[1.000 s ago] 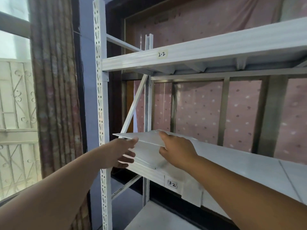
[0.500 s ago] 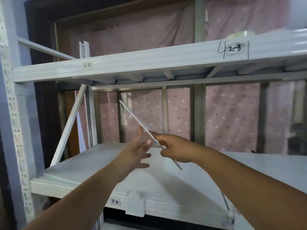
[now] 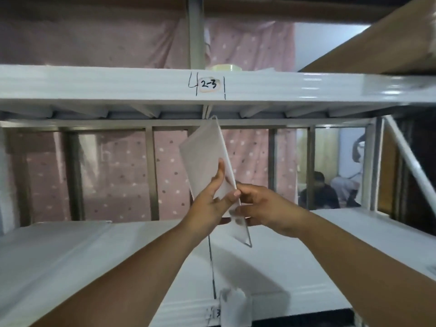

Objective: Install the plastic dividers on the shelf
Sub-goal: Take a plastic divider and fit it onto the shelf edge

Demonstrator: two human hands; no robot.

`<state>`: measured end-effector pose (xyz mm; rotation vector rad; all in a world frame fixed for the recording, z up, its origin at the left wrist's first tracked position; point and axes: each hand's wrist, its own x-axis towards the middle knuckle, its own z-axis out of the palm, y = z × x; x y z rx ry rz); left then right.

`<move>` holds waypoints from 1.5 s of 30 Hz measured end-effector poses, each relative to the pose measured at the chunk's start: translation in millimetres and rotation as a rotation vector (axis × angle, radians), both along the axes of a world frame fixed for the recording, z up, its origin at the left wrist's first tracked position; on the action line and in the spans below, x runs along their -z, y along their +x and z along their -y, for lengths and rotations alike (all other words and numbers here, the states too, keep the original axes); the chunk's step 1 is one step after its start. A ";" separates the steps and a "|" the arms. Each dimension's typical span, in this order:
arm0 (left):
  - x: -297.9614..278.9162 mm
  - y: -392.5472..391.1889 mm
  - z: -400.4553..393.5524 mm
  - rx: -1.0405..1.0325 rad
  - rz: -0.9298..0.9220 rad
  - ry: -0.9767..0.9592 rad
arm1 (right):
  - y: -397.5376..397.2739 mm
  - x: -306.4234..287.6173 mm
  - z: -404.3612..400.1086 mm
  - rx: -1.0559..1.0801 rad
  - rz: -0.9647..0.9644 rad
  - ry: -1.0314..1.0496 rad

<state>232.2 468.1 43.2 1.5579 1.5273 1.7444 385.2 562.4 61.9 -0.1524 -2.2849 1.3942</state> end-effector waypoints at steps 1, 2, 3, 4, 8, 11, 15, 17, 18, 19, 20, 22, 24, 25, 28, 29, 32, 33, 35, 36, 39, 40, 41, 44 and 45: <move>-0.2 11.6 -11.1 0.047 0.007 0.008 | 14.0 0.4 -9.3 0.017 0.001 -0.014; -0.2 21.3 -20.5 0.091 0.014 0.011 | 25.6 1.1 -17.7 0.031 0.003 -0.018; -0.3 33.0 -31.4 0.132 0.022 0.009 | 38.9 2.4 -27.1 0.050 0.003 -0.018; -0.6 44.4 -41.8 0.161 0.031 0.005 | 51.8 3.6 -36.0 0.070 0.000 -0.018; -1.9 89.8 -77.0 0.250 0.055 -0.020 | 102.3 7.9 -64.7 0.105 -0.029 -0.044; -1.0 121.9 -98.3 0.333 0.070 -0.064 | 139.8 12.9 -84.5 0.124 -0.061 -0.097; -1.8 162.1 -123.5 0.386 0.049 -0.106 | 184.8 17.3 -99.7 0.155 -0.079 -0.109; -1.1 182.3 -135.7 0.400 0.037 -0.108 | 206.5 19.9 -108.0 0.181 -0.076 -0.098; 0.3 192.4 -142.9 0.416 0.045 -0.101 | 217.7 21.7 -113.1 0.205 -0.077 -0.102; 2.1 201.4 -150.0 0.439 0.067 -0.093 | 228.1 24.0 -118.2 0.232 -0.078 -0.110; 4.1 210.6 -158.0 0.464 0.088 -0.089 | 238.8 26.6 -123.4 0.251 -0.081 -0.120; 8.5 228.4 -173.0 0.491 0.102 -0.087 | 257.6 32.0 -134.0 0.254 -0.075 -0.124; 12.8 248.3 -186.7 0.502 0.098 -0.090 | 275.8 35.6 -144.4 0.251 -0.065 -0.124; 14.1 257.5 -192.6 0.499 0.095 -0.096 | 283.8 36.6 -149.1 0.258 -0.060 -0.127; 16.7 283.2 -208.8 0.489 0.087 -0.109 | 306.7 42.4 -162.7 0.303 -0.069 -0.143; 17.6 290.6 -214.3 0.490 0.084 -0.110 | 314.0 45.1 -167.8 0.322 -0.079 -0.150; 20.5 307.5 -228.7 0.500 0.064 -0.108 | 331.5 53.4 -181.2 0.384 -0.097 -0.148; 21.8 313.3 -232.7 0.500 0.056 -0.106 | 335.8 56.0 -184.7 0.404 -0.105 -0.146; 23.7 324.3 -237.9 0.499 0.050 -0.105 | 343.7 60.1 -189.3 0.430 -0.115 -0.142; 24.9 329.2 -239.9 0.501 0.046 -0.105 | 347.3 62.0 -190.9 0.435 -0.119 -0.144; 27.1 338.9 -248.1 0.488 0.032 -0.114 | 356.0 66.1 -196.0 0.445 -0.128 -0.147; 27.3 341.1 -251.5 0.484 0.031 -0.119 | 358.1 67.6 -198.1 0.456 -0.129 -0.140; 27.4 343.0 -254.6 0.482 0.029 -0.125 | 359.4 69.1 -200.3 0.468 -0.131 -0.136; 26.4 345.4 -261.6 0.470 0.008 -0.131 | 357.8 70.3 -206.6 0.513 -0.138 -0.133; 26.2 344.7 -264.0 0.463 0.005 -0.129 | 356.7 69.6 -208.8 0.527 -0.134 -0.125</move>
